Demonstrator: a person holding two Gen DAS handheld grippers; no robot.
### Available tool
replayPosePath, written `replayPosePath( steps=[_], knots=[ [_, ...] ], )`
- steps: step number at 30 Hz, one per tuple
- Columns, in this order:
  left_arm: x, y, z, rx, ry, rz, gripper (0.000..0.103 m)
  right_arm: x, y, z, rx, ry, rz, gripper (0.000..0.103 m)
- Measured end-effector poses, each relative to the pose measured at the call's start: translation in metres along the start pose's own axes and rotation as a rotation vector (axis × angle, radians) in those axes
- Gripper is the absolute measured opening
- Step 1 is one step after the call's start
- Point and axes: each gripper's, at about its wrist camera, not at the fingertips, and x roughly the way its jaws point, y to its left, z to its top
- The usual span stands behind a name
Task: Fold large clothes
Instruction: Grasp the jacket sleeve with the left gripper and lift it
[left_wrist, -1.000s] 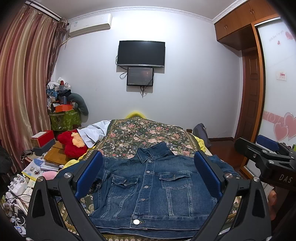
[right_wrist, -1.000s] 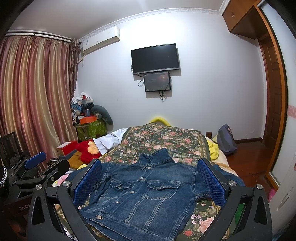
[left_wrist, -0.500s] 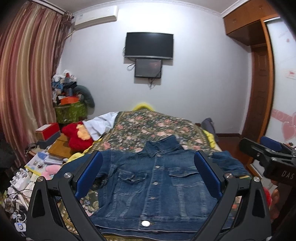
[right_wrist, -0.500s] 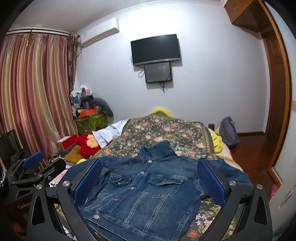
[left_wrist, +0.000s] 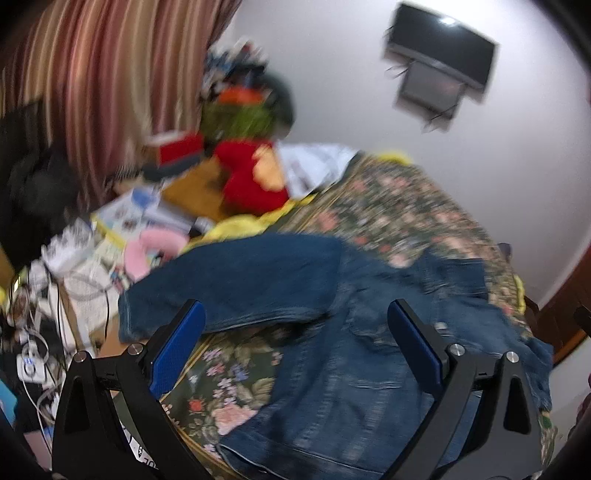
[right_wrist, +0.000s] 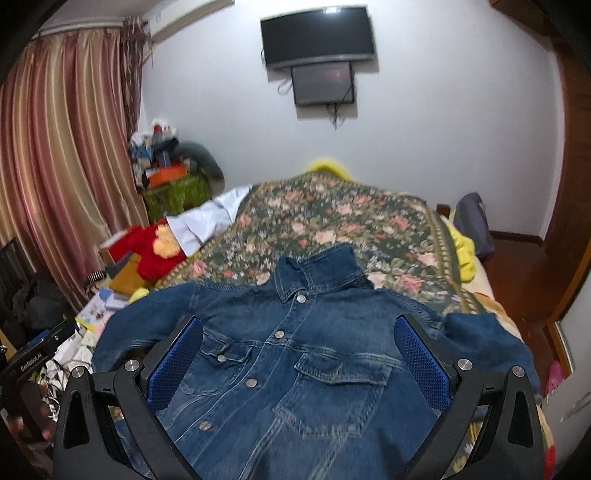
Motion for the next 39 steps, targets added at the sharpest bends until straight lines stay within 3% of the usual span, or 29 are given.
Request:
replayPosePath(
  steps=[4, 8, 13, 17, 18, 23, 24, 28, 32, 35, 39],
  knots=[
    [0.047, 0.034, -0.004, -0.118, 0.131, -0.007, 0.100, 0.050, 0.010, 0.012, -0.065, 0.078, 0.010, 0.103],
    [0.089, 0.059, -0.016, -0.240, 0.256, -0.065, 0.100, 0.101, 0.028, 0.013, -0.168, 0.156, 0.036, 0.103],
    [0.133, 0.070, -0.027, -0.343, 0.336, -0.109, 0.099, 0.158, 0.051, 0.004, -0.308, 0.228, 0.012, 0.103],
    [0.156, 0.078, -0.028, -0.433, 0.341, -0.147, 0.093, 0.187, 0.066, -0.009, -0.381, 0.280, 0.021, 0.103],
    [0.161, 0.080, -0.028, -0.452, 0.339, -0.153, 0.090, 0.193, 0.069, -0.011, -0.394, 0.288, 0.028, 0.103],
    [0.183, 0.089, -0.022, -0.521, 0.341, -0.133, 0.059, 0.209, 0.082, -0.018, -0.440, 0.309, 0.054, 0.103],
    [0.183, 0.089, -0.021, -0.517, 0.325, -0.109, 0.055, 0.211, 0.084, -0.018, -0.441, 0.313, 0.058, 0.103],
    [0.172, 0.075, -0.007, -0.388, 0.239, 0.034, 0.022, 0.216, 0.083, -0.017, -0.431, 0.330, 0.076, 0.103],
    [0.150, 0.038, 0.018, -0.145, 0.098, 0.193, 0.013, 0.213, 0.078, -0.013, -0.416, 0.326, 0.087, 0.103],
    [0.130, 0.005, 0.043, -0.012, -0.008, 0.202, 0.011, 0.204, 0.074, -0.009, -0.413, 0.305, 0.083, 0.103],
    [0.112, -0.040, 0.069, 0.109, -0.081, 0.118, 0.009, 0.188, 0.062, -0.001, -0.386, 0.273, 0.072, 0.103]
  ],
)
